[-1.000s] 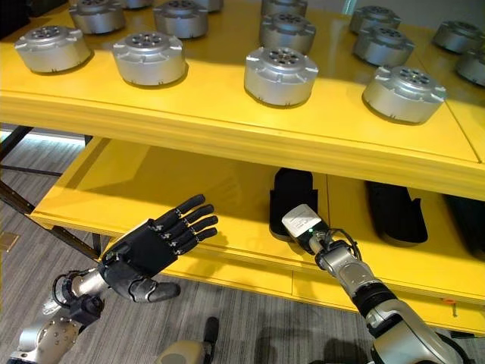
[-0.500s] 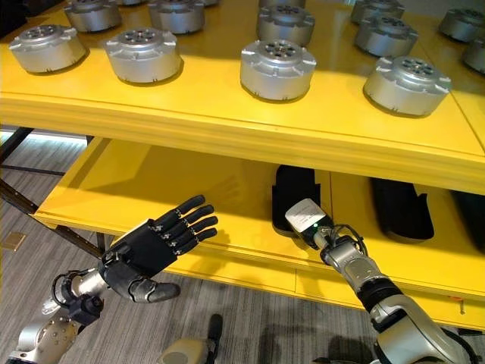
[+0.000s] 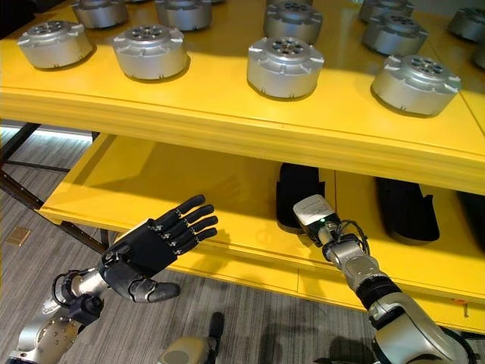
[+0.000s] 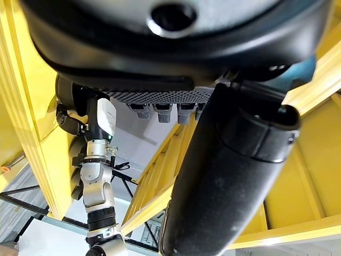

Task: Move parts from the plastic box to the shelf.

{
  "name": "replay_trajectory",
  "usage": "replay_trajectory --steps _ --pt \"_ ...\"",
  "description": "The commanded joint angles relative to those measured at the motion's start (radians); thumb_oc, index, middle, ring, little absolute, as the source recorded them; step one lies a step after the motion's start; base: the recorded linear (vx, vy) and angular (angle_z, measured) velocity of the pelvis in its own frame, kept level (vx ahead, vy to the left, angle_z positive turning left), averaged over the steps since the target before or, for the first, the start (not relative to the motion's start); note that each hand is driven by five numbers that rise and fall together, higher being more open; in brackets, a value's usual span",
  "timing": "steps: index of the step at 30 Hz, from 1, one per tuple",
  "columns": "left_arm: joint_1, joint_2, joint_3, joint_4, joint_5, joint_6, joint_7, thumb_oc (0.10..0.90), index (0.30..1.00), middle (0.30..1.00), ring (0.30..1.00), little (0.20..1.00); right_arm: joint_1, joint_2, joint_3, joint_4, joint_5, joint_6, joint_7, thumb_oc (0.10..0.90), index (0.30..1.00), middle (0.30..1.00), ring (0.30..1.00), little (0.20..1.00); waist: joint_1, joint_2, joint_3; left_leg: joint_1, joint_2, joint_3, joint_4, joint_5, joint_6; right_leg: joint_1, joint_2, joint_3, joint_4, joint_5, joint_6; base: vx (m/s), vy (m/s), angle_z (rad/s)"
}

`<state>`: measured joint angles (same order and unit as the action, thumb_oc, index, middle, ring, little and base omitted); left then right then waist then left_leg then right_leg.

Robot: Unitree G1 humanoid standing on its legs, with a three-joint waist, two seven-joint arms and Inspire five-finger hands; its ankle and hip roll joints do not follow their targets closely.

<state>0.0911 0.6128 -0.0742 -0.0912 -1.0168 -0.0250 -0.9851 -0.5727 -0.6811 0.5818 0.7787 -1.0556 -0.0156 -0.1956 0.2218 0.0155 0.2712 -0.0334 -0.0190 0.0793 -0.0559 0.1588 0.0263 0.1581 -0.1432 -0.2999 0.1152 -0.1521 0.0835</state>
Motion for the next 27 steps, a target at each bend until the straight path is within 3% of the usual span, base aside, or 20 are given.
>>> replay_trajectory --steps 1,8,14,27 --pt "-0.078 -0.022 0.01 -0.121 -0.099 -0.065 0.0 0.9 1.0 1.0 1.0 1.0 -0.11 -0.069 0.0 0.119 0.028 0.139 0.019 0.9 1.0 1.0 1.0 1.0 0.003 0.018 -0.019 0.022 0.054 -0.041 0.124 -0.18 -0.044 -0.103 0.007 -0.03 0.059 0.06 -0.033 0.0 0.0 0.0" --pt "-0.086 -0.021 0.007 -0.121 -0.103 -0.073 0.008 0.9 1.0 1.0 1.0 1.0 -0.119 -0.06 -0.014 0.149 0.082 0.17 0.012 0.9 1.0 1.0 1.0 1.0 -0.001 0.024 -0.02 0.026 0.053 -0.036 0.118 -0.177 -0.044 -0.102 0.007 -0.025 0.055 0.063 -0.032 0.0 0.0 0.0" --pt "-0.093 -0.02 0.005 -0.127 -0.101 -0.079 0.028 0.9 1.0 1.0 1.0 1.0 -0.118 -0.041 -0.058 0.171 0.208 0.213 -0.037 0.9 1.0 1.0 1.0 1.0 -0.008 0.03 -0.022 0.031 0.053 -0.032 0.113 -0.175 -0.043 -0.102 0.007 -0.02 0.052 0.066 -0.032 0.0 0.0 0.0" --pt "-0.098 -0.031 0.005 -0.126 -0.107 -0.093 0.04 0.9 1.0 1.0 1.0 1.0 -0.112 -0.029 -0.056 0.1 0.214 0.133 -0.035 0.9 1.0 1.0 1.0 1.0 -0.025 0.04 -0.028 0.037 0.052 -0.024 0.103 -0.172 -0.047 -0.105 0.004 -0.01 0.05 0.065 -0.034 -0.01 0.009 -0.03"
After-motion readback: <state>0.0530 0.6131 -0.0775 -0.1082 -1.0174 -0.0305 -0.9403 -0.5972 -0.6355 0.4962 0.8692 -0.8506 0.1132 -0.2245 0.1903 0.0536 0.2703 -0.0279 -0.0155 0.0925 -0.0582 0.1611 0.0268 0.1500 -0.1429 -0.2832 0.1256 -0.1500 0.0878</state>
